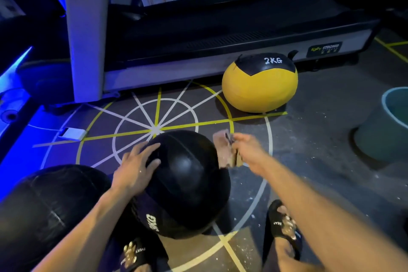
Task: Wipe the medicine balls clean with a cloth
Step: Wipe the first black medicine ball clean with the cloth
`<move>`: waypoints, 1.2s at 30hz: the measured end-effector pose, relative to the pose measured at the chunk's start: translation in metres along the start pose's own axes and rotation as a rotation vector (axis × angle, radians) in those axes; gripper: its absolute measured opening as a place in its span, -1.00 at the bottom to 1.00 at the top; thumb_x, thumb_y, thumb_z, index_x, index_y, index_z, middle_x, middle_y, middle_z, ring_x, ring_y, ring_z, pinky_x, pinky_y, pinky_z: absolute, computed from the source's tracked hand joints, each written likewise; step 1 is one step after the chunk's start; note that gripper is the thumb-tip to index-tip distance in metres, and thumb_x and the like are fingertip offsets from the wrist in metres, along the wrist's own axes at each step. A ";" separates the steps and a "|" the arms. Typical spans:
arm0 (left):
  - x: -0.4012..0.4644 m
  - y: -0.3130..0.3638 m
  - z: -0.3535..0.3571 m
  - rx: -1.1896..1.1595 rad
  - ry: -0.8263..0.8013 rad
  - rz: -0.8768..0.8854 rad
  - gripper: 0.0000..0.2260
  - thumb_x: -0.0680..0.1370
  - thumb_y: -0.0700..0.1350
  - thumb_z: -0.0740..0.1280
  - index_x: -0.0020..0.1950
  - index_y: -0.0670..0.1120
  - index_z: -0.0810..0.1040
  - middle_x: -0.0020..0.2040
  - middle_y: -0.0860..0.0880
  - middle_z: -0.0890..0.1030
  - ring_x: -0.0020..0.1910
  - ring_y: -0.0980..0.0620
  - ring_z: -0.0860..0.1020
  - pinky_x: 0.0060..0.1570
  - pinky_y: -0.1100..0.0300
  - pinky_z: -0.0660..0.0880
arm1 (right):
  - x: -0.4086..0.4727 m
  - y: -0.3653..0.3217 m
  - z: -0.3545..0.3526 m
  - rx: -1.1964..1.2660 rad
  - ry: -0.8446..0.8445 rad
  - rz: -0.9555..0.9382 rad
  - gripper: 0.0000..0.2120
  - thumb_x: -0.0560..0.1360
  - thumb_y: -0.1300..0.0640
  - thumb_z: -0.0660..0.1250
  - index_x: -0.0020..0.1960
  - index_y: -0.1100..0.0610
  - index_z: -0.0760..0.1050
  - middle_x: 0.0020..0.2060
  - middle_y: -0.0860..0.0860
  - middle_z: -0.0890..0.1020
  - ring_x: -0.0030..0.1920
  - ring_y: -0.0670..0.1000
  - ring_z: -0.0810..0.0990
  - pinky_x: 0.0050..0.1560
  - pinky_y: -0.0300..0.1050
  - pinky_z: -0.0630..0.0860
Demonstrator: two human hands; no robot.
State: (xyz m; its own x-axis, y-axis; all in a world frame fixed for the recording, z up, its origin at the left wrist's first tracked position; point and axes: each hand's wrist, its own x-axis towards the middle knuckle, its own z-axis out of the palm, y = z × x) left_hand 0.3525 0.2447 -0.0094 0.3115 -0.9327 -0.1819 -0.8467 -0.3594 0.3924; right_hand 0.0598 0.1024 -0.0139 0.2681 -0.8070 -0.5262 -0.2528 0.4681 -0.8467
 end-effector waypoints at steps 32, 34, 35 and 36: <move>0.131 -0.042 -0.029 -0.345 -0.093 -0.131 -0.42 0.44 0.24 0.43 0.46 0.35 0.43 0.41 0.37 0.46 0.38 0.43 0.37 0.43 0.19 0.33 | 0.168 0.020 0.099 -0.631 -0.224 -0.663 -0.44 0.70 -0.18 -0.20 0.64 -0.08 0.16 0.61 -0.15 0.17 0.61 -0.13 0.14 0.59 -0.06 0.13; 0.132 -0.045 -0.027 -0.355 -0.077 -0.128 -0.44 0.45 0.23 0.43 0.45 0.37 0.43 0.39 0.41 0.45 0.36 0.48 0.36 0.33 0.30 0.34 | 0.187 0.004 0.100 -0.578 -0.226 -0.529 -0.45 0.71 -0.22 -0.20 0.60 -0.16 0.25 0.57 -0.20 0.30 0.55 -0.01 0.32 0.53 0.02 0.27; 0.134 -0.047 -0.026 -0.361 -0.070 -0.125 -0.45 0.46 0.21 0.43 0.45 0.36 0.43 0.38 0.42 0.44 0.33 0.52 0.36 0.25 0.39 0.35 | 0.180 0.004 0.103 -0.563 -0.237 -0.553 -0.45 0.70 -0.24 -0.19 0.60 -0.16 0.26 0.57 -0.24 0.28 0.56 -0.06 0.30 0.54 0.00 0.25; 0.134 -0.048 -0.026 -0.367 -0.062 -0.121 -0.45 0.46 0.20 0.43 0.46 0.34 0.44 0.37 0.44 0.43 0.30 0.56 0.35 0.17 0.48 0.36 | 0.162 0.007 0.104 -0.563 -0.242 -0.632 -0.43 0.69 -0.25 -0.18 0.60 -0.13 0.26 0.58 -0.25 0.24 0.58 -0.14 0.22 0.57 -0.04 0.20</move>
State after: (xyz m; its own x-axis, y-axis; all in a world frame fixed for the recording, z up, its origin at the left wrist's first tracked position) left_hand 0.4464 0.1358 -0.0295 0.3635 -0.8830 -0.2969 -0.5914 -0.4649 0.6588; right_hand 0.1982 0.0124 -0.1136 0.6864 -0.7267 -0.0285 -0.3945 -0.3392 -0.8540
